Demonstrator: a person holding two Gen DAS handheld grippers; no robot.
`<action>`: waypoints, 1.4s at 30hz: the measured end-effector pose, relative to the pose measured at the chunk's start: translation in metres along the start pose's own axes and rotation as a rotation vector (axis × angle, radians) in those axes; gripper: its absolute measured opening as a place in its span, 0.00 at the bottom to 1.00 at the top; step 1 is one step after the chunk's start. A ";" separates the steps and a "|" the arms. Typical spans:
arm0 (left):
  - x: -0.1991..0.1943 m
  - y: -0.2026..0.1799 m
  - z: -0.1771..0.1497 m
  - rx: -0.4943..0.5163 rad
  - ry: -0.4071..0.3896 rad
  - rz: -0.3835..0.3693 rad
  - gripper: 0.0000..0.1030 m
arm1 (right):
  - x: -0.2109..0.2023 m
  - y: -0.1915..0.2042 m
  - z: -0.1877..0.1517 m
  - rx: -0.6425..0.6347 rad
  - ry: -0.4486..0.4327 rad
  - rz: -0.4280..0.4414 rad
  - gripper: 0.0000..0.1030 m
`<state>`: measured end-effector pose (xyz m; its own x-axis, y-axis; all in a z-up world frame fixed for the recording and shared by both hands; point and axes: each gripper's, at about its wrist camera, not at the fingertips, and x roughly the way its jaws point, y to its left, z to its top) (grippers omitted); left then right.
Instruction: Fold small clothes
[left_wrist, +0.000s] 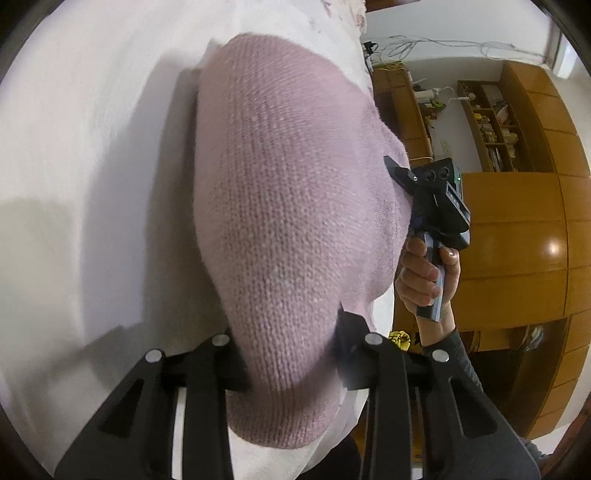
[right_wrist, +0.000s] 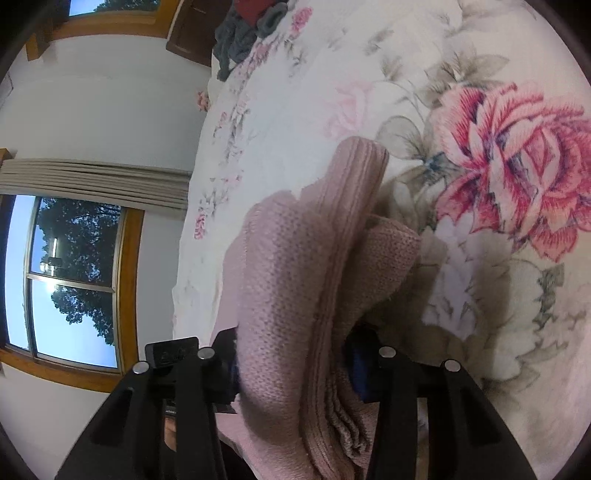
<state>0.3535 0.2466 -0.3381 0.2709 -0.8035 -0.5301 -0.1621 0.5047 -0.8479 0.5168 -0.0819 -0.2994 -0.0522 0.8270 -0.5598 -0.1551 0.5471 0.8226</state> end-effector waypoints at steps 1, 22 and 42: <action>-0.005 -0.003 0.000 0.006 -0.001 0.002 0.30 | -0.001 0.006 -0.001 0.000 -0.006 0.002 0.43; -0.148 0.016 -0.130 -0.008 -0.069 0.078 0.30 | 0.108 0.143 -0.104 -0.067 0.158 0.076 0.43; -0.181 0.006 -0.201 0.160 -0.235 0.130 0.57 | 0.118 0.157 -0.210 -0.129 0.051 -0.214 0.54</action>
<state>0.1130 0.3314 -0.2489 0.4729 -0.6430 -0.6024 -0.0637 0.6570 -0.7512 0.2789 0.0741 -0.2574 -0.0541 0.6844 -0.7271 -0.2925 0.6853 0.6669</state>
